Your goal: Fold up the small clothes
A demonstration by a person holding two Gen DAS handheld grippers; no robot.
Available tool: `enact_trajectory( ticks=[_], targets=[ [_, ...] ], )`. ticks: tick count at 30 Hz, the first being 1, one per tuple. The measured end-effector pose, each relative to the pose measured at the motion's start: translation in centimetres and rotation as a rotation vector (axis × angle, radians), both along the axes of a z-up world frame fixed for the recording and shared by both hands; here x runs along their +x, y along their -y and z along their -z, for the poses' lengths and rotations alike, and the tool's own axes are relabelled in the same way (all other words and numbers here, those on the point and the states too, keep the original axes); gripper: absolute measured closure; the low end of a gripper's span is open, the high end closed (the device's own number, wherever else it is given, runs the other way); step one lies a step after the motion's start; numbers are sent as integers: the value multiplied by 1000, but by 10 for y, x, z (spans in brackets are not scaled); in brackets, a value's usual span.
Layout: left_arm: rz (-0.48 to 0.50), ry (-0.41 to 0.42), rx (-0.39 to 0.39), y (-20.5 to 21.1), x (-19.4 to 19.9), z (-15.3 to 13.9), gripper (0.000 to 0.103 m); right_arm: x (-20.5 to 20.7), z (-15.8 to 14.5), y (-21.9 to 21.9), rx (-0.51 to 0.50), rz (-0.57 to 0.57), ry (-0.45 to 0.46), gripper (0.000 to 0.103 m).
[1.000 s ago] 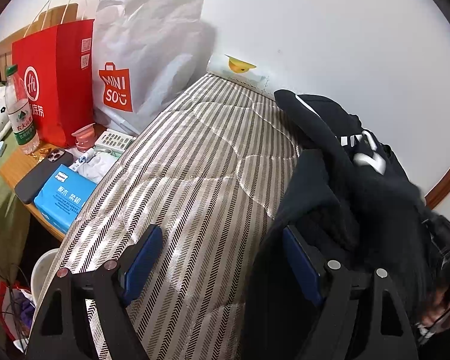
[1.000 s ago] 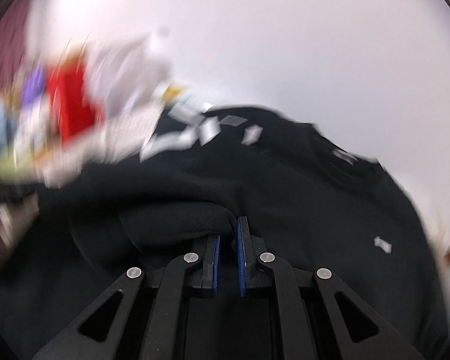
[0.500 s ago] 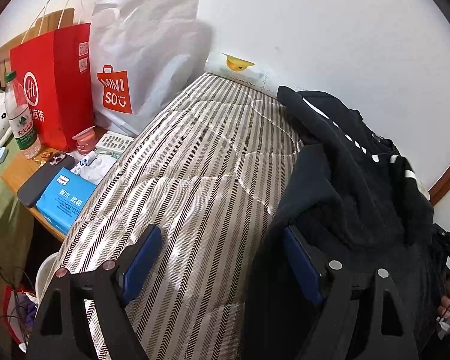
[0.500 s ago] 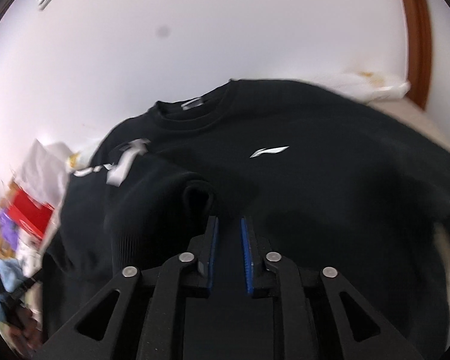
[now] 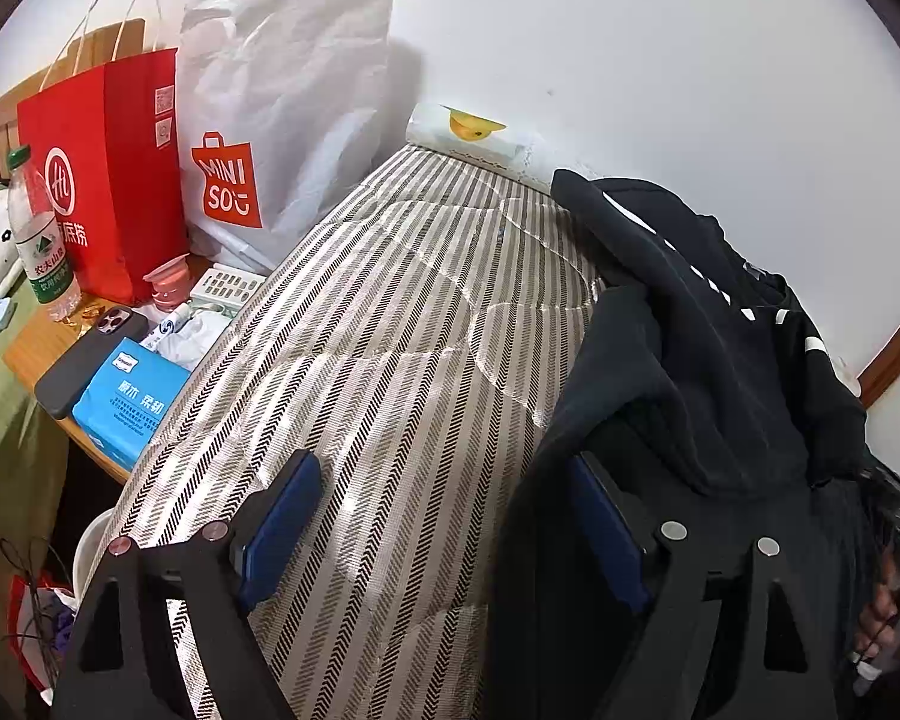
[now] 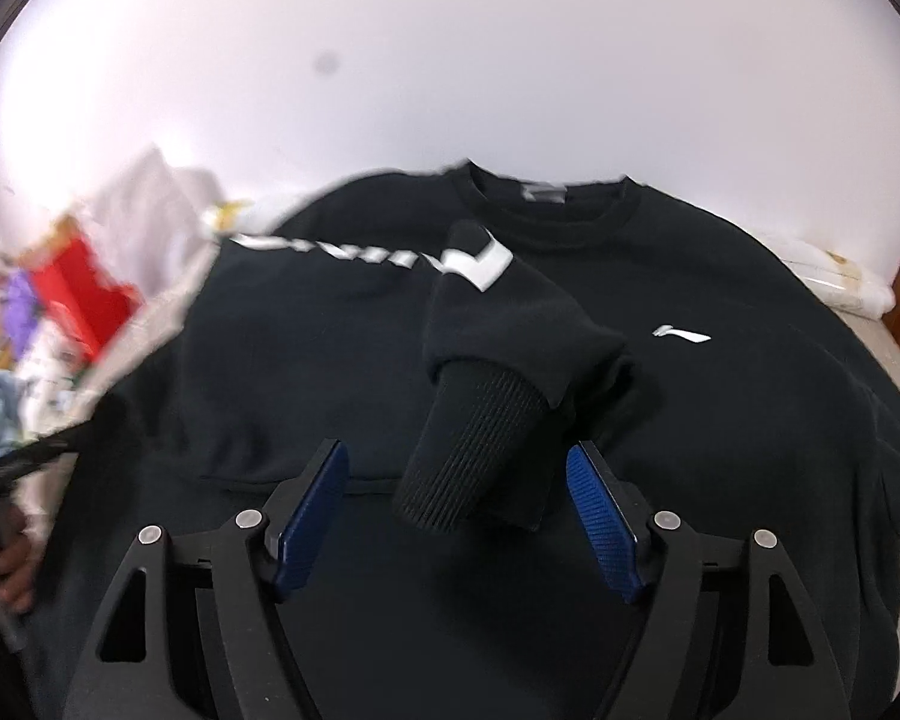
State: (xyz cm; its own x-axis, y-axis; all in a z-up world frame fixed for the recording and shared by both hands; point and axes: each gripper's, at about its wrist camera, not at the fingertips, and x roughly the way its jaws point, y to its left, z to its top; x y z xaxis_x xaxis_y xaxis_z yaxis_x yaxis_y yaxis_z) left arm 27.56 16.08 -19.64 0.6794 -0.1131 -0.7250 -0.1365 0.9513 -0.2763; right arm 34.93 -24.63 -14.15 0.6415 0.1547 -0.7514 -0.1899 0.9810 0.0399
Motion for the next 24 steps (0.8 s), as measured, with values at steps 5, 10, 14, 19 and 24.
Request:
enact_trajectory(
  ticks=[5, 10, 14, 19, 24],
  targets=[
    [-1, -1, 2, 1, 0, 0, 19, 16, 3, 0, 0, 5, 18, 97],
    [0, -1, 1, 3, 1, 0, 19, 26, -49, 64, 166, 94, 105, 97],
    [0, -2, 2, 5, 2, 0, 18, 44, -66, 130, 288, 246, 81, 80],
    [3, 0, -3, 5, 3, 0, 18, 49, -53, 167, 160, 383, 32, 70],
    [17, 1, 4, 6, 2, 0, 18, 36, -50, 140, 95, 296, 19, 58]
  ],
)
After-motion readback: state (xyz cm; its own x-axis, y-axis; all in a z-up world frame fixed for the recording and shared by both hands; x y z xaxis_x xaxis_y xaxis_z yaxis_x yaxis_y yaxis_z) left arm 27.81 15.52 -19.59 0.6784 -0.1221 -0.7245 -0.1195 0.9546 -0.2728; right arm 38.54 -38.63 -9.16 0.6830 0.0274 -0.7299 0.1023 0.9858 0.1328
